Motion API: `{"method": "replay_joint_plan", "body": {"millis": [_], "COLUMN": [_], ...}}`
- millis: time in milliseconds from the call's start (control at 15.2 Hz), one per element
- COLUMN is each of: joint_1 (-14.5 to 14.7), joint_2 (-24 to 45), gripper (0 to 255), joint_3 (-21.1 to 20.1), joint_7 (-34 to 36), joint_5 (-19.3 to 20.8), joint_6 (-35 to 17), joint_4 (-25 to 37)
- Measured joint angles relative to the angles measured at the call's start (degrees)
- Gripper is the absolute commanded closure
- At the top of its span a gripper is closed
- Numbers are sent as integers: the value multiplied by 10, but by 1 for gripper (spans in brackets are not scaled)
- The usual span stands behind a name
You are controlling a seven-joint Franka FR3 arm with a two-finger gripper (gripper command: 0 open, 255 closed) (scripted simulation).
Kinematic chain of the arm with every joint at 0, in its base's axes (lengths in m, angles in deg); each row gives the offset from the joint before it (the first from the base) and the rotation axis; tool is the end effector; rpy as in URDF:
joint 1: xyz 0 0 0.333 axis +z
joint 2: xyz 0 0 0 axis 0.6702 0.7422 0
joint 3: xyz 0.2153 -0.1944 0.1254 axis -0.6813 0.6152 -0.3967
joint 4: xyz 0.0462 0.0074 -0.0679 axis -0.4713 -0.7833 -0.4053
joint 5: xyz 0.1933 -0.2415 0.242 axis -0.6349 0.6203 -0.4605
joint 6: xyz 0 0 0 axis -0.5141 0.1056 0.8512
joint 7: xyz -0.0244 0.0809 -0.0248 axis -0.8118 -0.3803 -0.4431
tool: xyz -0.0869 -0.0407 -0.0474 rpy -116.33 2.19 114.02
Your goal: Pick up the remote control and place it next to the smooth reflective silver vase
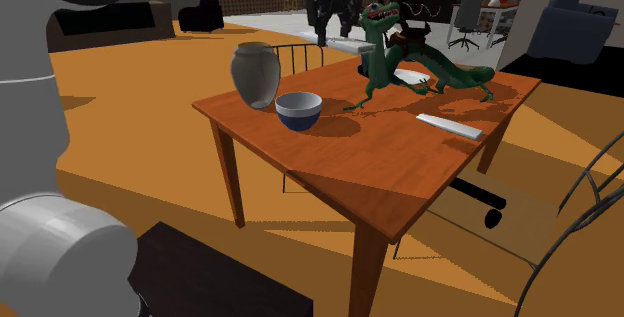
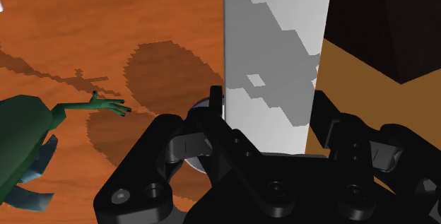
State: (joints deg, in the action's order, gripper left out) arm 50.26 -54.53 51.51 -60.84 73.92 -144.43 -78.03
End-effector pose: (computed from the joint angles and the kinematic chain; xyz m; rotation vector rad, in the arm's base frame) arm 0.5870 -0.1354 0.6363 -2.6982 -1.5755 0.0168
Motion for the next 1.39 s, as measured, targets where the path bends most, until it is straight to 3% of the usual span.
{"method": "replay_joint_plan", "body": {"millis": [924, 1386], "joint_1": [120, 165], "joint_2": [-20, 36], "gripper": [255, 255], "joint_3": [-74, -106], "joint_7": [189, 272], "joint_5": [17, 7], "joint_6": [-9, 19], "joint_4": [-22, 63]}}
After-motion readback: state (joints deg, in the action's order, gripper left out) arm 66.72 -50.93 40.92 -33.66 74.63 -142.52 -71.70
